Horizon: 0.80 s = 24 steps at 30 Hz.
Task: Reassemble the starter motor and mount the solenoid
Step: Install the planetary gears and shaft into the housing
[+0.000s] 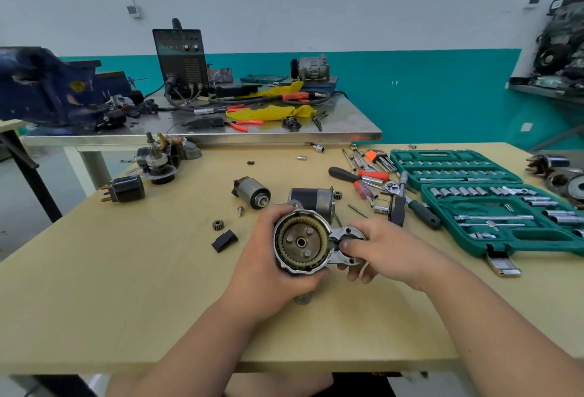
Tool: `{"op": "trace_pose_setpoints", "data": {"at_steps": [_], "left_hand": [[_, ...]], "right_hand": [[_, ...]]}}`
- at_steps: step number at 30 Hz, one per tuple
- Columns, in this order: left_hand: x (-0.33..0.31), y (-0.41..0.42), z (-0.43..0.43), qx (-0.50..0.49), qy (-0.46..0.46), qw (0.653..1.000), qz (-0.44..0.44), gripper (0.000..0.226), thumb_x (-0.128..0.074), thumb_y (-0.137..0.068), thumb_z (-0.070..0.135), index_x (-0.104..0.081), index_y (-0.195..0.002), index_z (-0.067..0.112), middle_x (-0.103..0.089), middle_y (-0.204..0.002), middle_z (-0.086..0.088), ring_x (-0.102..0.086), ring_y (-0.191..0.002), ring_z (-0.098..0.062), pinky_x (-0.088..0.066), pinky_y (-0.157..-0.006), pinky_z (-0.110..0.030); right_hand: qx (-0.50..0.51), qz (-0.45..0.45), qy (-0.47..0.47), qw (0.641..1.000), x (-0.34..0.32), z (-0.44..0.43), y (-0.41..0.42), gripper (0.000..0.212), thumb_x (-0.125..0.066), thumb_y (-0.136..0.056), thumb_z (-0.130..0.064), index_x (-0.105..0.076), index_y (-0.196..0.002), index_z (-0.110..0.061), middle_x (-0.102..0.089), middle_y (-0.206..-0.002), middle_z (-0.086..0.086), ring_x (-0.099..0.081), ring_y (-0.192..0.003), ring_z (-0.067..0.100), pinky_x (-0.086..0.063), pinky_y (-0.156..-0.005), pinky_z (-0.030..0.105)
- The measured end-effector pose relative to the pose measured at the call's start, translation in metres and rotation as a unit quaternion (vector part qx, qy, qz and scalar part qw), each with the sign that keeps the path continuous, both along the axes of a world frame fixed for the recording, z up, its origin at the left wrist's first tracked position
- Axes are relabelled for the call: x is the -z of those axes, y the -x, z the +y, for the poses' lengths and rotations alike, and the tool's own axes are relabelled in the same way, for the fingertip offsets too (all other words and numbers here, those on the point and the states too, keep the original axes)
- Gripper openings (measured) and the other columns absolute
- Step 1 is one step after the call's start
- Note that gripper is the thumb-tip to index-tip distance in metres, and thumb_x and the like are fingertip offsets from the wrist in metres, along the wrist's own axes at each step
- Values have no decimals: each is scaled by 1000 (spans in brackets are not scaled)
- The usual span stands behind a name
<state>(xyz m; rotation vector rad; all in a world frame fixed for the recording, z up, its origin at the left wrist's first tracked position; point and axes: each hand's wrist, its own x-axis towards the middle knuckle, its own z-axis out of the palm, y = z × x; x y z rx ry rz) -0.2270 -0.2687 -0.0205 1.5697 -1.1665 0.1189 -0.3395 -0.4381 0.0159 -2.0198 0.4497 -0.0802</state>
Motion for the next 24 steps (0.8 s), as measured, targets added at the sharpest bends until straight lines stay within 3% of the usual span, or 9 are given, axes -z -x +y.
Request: {"op": "trace_pose_setpoints", "data": {"at_steps": [4,8,16,24], "left_hand": [[-3,-4,-1,10,-17,1000,21,83,-86,-56,33,-39,-124,41,-58,-117,21,-56,-114,0,-41,-89,-7],[-14,-17,-6,17,-31,996,77,79,-84,-54,39,-44,-123,38,-61,-112,27,-59,-109,4,-42,-83,-4],[-22,-41,-18,7,-57,985,161,76,-81,-48,47,-48,-115,38,-62,-101,33,-61,-95,11,-45,-73,-3],[-25,-43,-21,10,-94,983,158,88,-82,-47,53,-45,-124,35,-63,-109,20,-60,-100,8,-48,-81,-9]], "right_hand": [[-8,20,-37,999,-6,-3,-1,14,-50,-96,-19,-62,-90,-15,-71,-72,0,-67,-63,17,-49,-52,26],[23,24,-13,999,-13,-5,-14,15,-50,-95,-16,-63,-87,-11,-70,-66,5,-60,-52,15,-45,-49,25],[40,98,-67,992,-35,-11,-39,13,-49,-96,-15,-58,-91,-8,-65,-61,10,-47,-43,15,-40,-44,22],[15,135,-81,987,-34,-20,-36,17,-48,-96,-23,-57,-95,-9,-67,-67,8,-52,-49,16,-44,-47,25]]}}
